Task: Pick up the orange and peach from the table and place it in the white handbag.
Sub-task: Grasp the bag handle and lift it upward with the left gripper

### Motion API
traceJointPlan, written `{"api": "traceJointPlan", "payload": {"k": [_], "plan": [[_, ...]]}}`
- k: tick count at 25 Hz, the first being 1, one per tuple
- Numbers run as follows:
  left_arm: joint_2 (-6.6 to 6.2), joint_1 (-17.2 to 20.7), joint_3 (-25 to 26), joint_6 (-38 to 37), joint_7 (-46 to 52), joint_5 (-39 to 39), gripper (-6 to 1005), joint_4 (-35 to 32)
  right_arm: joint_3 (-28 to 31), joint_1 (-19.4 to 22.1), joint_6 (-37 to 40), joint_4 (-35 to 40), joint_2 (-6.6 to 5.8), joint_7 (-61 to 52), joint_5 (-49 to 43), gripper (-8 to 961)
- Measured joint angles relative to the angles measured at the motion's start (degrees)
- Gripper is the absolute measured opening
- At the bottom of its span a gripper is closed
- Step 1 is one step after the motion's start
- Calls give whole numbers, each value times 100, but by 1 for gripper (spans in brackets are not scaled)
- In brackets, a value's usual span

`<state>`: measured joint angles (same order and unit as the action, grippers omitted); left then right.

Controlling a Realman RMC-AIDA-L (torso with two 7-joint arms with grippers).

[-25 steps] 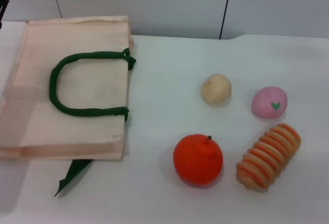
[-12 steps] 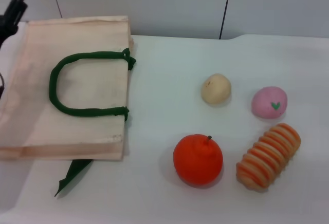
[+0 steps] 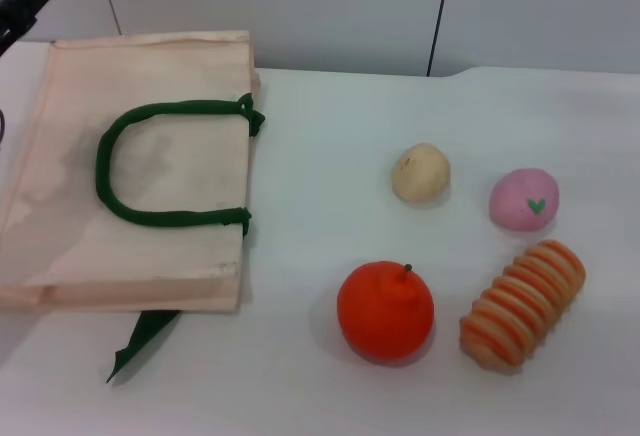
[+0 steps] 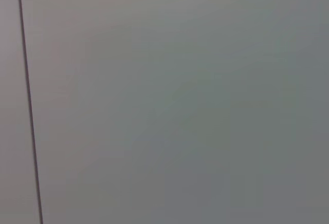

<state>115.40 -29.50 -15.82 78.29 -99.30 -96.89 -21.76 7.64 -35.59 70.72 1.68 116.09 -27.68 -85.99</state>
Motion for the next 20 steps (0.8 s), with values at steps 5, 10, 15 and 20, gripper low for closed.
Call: {"api": "traceJointPlan", "payload": {"k": [5, 10, 15, 20], "plan": [[68, 21, 0, -70, 1608, 1115, 888, -981, 0, -15, -122, -1, 0, -2, -3, 881], [71, -99, 0, -203, 3155, 2518, 887, -1895, 0, -19, -155, -1, 1, -4, -6, 879], [82, -350, -7, -265, 4521, 4212, 885, -2683, 0, -19, -173, -2, 1, -6, -5, 877], [78, -627, -9, -293, 5239, 5403, 881, -2967, 0, -18, -231, -1, 1, -8, -5, 876]]}}
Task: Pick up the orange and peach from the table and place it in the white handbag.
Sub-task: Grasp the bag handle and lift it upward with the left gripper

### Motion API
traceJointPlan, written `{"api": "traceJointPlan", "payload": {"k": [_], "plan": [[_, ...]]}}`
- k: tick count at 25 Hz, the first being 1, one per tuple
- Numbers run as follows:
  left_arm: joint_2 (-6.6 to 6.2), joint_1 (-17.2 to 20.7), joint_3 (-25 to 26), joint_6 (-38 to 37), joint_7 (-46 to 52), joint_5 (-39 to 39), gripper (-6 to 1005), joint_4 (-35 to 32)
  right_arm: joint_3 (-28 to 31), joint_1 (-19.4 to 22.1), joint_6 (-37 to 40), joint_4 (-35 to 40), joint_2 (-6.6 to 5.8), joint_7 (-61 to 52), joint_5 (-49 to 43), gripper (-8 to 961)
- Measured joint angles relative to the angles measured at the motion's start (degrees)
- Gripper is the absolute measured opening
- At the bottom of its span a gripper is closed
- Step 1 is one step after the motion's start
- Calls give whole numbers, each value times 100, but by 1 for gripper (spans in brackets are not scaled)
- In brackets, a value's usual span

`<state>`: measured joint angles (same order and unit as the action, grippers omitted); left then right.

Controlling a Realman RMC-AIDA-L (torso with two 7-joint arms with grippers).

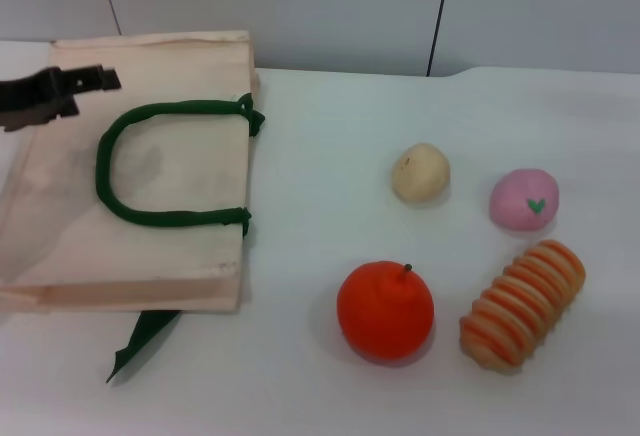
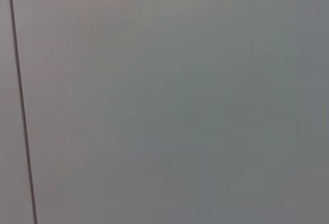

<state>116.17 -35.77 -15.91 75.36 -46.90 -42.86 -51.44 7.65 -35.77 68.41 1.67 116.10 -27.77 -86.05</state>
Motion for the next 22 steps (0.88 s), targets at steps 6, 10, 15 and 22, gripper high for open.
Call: {"api": "traceJointPlan", "payload": {"k": [6, 10, 15, 22], "plan": [[3, -229, 0, -3, 517, 997, 879, -314, 0, 0, -31, 16, -7, 4, 1, 874], [7, -404, -162, -88, 711, 1644, 880, -395, 2, 0, -31, 18, -15, -4, 19, 873], [12, -503, -503, -410, 773, 1698, 880, -131, 23, -2, -31, 18, -18, -4, 22, 871], [-15, -612, -930, -780, 837, 1822, 879, 379, 37, -5, -30, 17, -18, 4, 34, 869]]}}
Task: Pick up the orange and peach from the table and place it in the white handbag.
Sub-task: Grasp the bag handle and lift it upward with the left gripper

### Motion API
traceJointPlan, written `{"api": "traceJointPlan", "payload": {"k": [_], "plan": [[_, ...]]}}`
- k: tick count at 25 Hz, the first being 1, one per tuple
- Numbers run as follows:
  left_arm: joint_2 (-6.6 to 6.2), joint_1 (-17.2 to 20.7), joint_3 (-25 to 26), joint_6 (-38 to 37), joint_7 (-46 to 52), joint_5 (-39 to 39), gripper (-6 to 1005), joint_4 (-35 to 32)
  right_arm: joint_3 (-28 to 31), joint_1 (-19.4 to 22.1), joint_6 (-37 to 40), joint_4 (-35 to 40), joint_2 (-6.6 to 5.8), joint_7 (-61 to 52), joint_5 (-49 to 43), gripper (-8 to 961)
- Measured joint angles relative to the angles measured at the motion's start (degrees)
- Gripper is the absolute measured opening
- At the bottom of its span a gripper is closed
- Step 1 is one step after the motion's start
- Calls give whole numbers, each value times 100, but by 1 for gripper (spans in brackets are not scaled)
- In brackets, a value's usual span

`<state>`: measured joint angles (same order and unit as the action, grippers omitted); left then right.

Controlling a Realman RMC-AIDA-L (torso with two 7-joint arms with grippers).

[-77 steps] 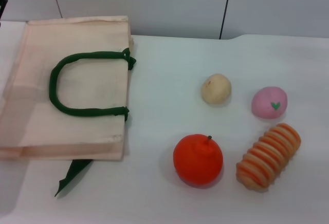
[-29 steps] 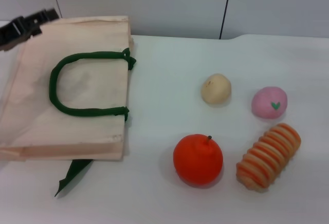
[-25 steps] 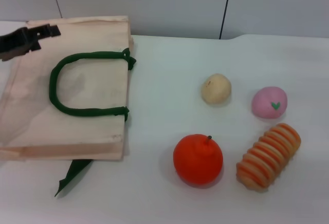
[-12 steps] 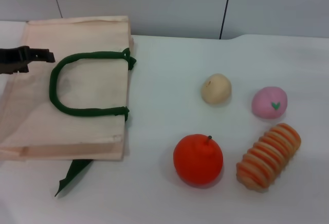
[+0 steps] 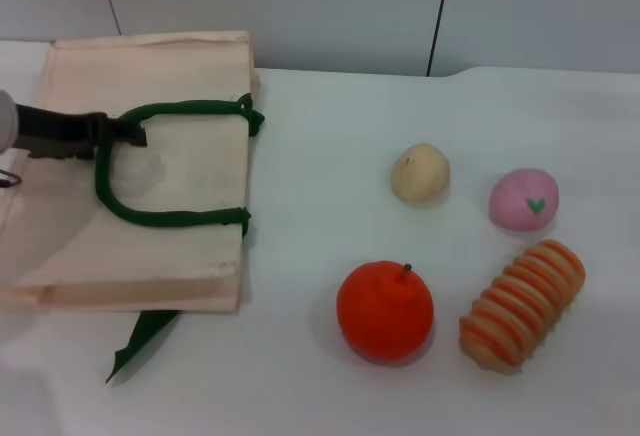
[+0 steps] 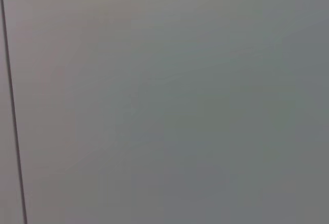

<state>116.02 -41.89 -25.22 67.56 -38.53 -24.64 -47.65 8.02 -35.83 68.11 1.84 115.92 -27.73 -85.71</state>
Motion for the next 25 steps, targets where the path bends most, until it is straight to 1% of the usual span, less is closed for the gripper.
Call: {"api": "traceJointPlan", "payload": {"k": [2, 7, 13, 19, 25], "plan": [[2, -56, -135, -188, 106, 187, 875, 152, 1, -1, 0, 0, 0, 5, 2, 868], [6, -99, -176, -323, 150, 313, 854, 229, -1, -3, 0, 0, 1, 16, 2, 867], [10, -181, -208, -618, 29, 329, 829, 486, -13, -19, 0, 0, 1, 24, 2, 865], [-6, -293, -539, -840, 55, 330, 804, 779, -11, -24, 0, 0, 1, 3, 2, 863], [-10, -329, -572, -883, 59, 335, 779, 852, -18, -30, 0, 0, 0, -2, 2, 861]]}}
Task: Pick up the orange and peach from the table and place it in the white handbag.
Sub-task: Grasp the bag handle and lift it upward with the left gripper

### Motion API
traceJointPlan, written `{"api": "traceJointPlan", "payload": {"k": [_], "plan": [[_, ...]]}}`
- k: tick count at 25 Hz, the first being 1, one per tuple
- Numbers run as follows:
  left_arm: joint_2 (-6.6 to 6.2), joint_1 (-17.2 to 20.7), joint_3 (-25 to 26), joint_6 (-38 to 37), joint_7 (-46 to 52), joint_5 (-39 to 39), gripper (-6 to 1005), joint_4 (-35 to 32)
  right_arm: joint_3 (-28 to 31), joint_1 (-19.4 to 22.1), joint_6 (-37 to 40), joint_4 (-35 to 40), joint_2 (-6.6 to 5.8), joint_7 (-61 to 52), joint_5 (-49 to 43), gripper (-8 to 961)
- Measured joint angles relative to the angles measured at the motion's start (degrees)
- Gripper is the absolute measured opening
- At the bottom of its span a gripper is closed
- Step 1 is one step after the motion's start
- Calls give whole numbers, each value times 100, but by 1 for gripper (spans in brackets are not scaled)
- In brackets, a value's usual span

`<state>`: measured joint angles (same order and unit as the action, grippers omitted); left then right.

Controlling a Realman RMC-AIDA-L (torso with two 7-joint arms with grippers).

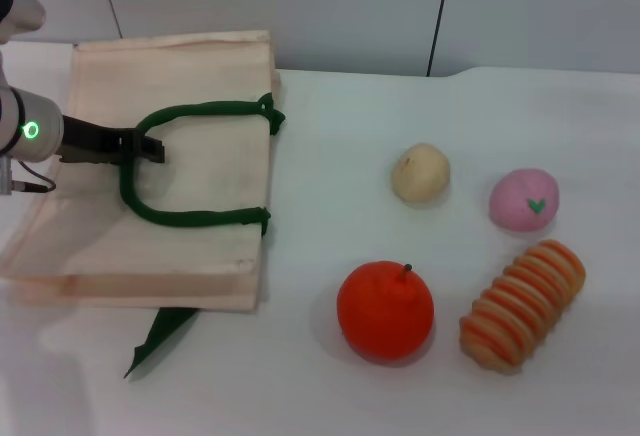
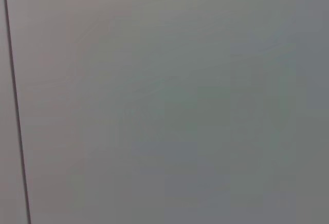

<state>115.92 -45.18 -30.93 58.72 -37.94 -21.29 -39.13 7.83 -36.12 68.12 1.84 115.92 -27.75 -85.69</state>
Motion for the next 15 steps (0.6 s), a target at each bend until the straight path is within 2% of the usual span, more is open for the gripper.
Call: {"api": "traceJointPlan", "payload": {"k": [10, 15], "plan": [[2, 43, 9, -84, -48, -39, 293, 2, -1, 1, 8, 0, 0, -2, 0, 858], [12, 55, 35, -129, -67, -52, 115, 4, -1, -1, 8, 0, 0, -3, 0, 857]]}}
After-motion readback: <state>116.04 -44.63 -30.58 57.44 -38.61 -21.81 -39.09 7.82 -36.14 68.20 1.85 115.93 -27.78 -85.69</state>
